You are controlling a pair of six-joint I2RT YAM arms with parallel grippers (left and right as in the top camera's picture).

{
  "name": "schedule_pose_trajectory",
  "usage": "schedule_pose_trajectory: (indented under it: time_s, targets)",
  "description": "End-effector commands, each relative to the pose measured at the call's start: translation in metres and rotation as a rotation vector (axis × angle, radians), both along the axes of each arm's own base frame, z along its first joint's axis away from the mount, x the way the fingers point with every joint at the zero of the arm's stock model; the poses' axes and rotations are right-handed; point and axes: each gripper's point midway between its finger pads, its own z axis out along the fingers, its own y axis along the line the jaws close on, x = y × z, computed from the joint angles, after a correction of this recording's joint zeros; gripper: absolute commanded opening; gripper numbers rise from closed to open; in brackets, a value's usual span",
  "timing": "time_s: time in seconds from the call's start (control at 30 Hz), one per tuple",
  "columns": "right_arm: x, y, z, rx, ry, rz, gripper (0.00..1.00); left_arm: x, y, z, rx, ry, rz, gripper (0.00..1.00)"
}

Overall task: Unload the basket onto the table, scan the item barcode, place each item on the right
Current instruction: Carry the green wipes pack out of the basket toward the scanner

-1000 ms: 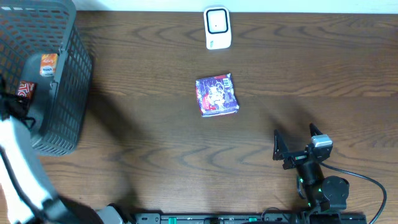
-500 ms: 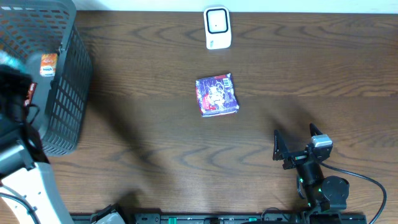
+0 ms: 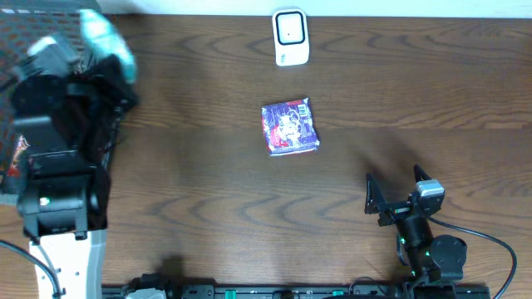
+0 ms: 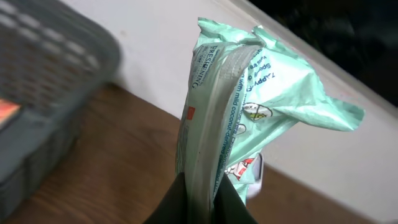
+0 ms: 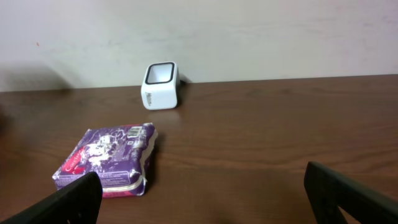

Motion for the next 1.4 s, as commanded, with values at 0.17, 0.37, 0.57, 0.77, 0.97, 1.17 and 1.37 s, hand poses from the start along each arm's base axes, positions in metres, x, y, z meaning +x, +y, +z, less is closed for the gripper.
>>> schedule_pose_trajectory:
  time_s: [0.17,0.37,0.57,0.77,0.97,1.17,1.37]
  targets:
    - [0.000,-0.001,-0.001,-0.013,-0.003,-0.004,0.99,0.013,-0.035,-0.033,0.082,0.106,-0.135,0.08]
    - [0.000,-0.001,-0.001,-0.013,-0.003,-0.005,0.99,0.024,-0.044,-0.061,0.080,0.194,-0.163,0.07]
    - [0.000,-0.001,-0.001,-0.013,-0.003,-0.005,0.99,0.029,-0.058,-0.076,0.083,0.233,-0.199,0.07]
    - [0.000,-0.001,-0.001,-0.013,-0.003,-0.004,0.99,0.030,-0.067,-0.079,0.086,0.242,-0.223,0.08]
    - [0.000,-0.001,-0.001,-0.013,-0.003,-0.004,0.99,0.030,-0.067,-0.079,0.086,0.242,-0.223,0.08]
    - [0.000,-0.001,-0.001,-0.013,-0.003,-0.004,0.99,0.030,-0.067,-0.079,0.086,0.242,-0.223,0.07]
    - [0.000,-0.001,-0.001,-0.013,-0.003,-0.004,0.99,0.030,-0.067,-0.079,0.086,0.242,-0.223,0.08]
